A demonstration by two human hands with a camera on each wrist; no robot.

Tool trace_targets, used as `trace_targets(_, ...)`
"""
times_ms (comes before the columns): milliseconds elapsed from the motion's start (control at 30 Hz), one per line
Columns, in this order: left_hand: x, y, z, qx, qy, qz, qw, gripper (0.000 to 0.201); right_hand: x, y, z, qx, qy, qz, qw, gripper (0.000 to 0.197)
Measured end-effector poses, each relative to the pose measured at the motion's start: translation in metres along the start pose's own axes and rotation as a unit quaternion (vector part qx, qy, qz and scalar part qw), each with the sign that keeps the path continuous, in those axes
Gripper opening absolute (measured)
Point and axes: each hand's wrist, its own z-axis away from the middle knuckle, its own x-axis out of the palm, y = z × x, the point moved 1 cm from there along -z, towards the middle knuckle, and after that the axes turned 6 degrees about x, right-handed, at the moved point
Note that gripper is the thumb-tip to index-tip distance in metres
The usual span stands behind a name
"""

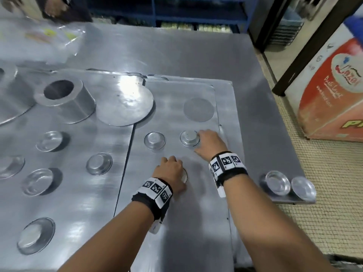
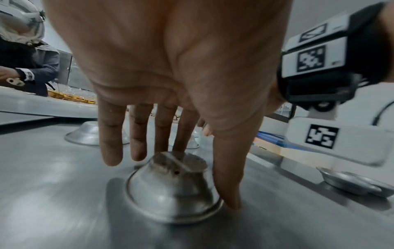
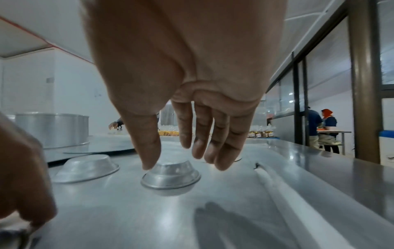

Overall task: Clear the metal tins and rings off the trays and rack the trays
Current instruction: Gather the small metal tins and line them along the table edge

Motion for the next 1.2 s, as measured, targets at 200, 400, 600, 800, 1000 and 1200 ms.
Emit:
trace_targets(200, 0.003, -0.005, 0.003, 0.024, 0.012, 0.014, 1.000, 0.050, 0.019, -0.025, -0.028, 0.015, -0.032, 0.016, 0.999, 0.062)
trace_targets(400, -0.004, -0.003, 0.000, 0.038, -0.014, -0.013, 0.999, 0.054, 0.027, -0.029, -0.038, 0.017, -0.021, 0.023, 0.999, 0.059)
trace_targets(600, -0.005, -0.006, -0.003, 0.020, -0.001, -0.011, 1.000, 0.076, 0.020, -0.022, -0.035, 0.052, -0.048, -0.041, 0.997, 0.071)
trace_targets(800, -0.010, -0.001, -0.003, -0.001, 0.000, 0.006, 1.000, 0.080, 0.011, -0.008, -0.017, 0.066, -0.052, -0.054, 0.995, 0.081)
trace_targets(1000, -0.026, 0.012, -0.009, 0.018, 0.032, 0.023, 0.999, 0.073, -0.009, 0.025, 0.011, 0.050, -0.005, -0.089, 0.995, 0.064)
trace_targets(1200, -0.047, 0.057, -0.023, 0.057, 0.060, 0.035, 0.996, 0.059, -0.039, 0.077, 0.039, 0.076, 0.015, -0.082, 0.994, 0.059)
